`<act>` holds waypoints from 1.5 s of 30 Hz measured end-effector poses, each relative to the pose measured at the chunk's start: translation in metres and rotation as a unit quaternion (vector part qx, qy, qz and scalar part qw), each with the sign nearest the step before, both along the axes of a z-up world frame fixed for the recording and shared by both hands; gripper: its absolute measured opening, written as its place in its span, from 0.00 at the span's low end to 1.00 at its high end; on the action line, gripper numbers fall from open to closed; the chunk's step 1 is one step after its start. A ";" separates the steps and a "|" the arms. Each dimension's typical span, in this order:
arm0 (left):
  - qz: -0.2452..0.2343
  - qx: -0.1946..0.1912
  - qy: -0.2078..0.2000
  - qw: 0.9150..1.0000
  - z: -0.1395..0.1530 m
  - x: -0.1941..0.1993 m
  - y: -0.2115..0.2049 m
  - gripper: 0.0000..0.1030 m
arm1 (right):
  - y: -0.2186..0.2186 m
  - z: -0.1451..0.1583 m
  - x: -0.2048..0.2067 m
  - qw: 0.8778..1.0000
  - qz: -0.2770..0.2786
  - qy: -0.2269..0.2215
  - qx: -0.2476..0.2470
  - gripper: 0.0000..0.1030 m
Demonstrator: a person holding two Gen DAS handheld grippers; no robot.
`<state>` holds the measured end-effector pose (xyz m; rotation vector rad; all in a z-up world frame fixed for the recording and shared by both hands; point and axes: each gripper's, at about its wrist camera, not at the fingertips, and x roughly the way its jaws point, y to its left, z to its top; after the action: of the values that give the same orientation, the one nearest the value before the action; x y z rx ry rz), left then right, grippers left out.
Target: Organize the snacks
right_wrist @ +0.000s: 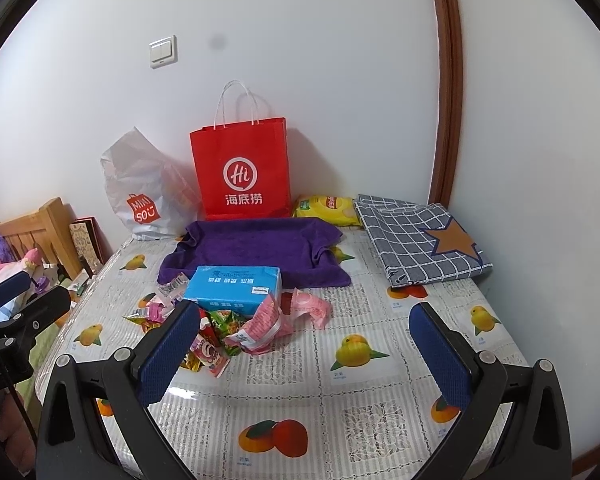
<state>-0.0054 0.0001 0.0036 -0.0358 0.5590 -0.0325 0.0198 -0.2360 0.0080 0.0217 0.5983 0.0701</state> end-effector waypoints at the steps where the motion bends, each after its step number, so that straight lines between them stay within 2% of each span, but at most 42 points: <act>1: 0.000 0.000 0.000 1.000 0.000 0.000 0.000 1.00 | 0.000 0.000 0.000 1.000 0.000 0.000 0.000 1.00; 27: -0.007 0.004 -0.002 1.000 -0.007 0.007 -0.009 1.00 | -0.003 -0.009 0.007 1.000 -0.001 0.011 -0.003 1.00; 35: -0.006 0.001 0.006 1.000 -0.016 0.023 -0.002 1.00 | 0.002 -0.012 0.017 1.000 -0.019 0.001 -0.010 1.00; 40: 0.005 -0.010 0.022 1.000 -0.029 0.041 0.009 1.00 | 0.004 -0.025 0.030 1.000 -0.006 -0.005 -0.020 1.00; 45: 0.014 -0.002 0.028 1.000 -0.046 0.058 0.018 1.00 | 0.001 -0.047 0.053 1.000 -0.009 0.007 -0.014 1.00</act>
<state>0.0525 0.0179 -0.0427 -0.0487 0.6143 -0.0052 0.0726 -0.2352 -0.0386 0.0009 0.6121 0.0445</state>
